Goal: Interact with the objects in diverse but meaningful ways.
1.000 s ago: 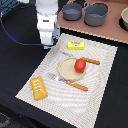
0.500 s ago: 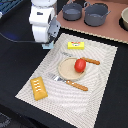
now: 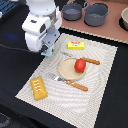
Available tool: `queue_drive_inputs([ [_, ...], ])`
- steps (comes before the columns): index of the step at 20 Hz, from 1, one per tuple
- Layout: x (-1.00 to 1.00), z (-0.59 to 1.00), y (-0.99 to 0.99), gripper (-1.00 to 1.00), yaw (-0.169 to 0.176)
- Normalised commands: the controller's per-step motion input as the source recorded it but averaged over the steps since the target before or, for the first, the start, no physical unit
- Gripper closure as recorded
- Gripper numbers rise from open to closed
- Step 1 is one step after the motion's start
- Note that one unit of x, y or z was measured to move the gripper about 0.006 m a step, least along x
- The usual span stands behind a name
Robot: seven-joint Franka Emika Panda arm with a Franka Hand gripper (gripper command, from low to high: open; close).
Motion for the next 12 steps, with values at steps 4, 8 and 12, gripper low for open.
queue_drive_inputs([
  [4, 0.27, -0.18, -0.21, 1.0, -0.08],
  [8, 0.25, -0.05, -0.15, -1.0, -0.06],
  [12, 0.1, 0.34, -0.12, -1.0, -0.009],
])
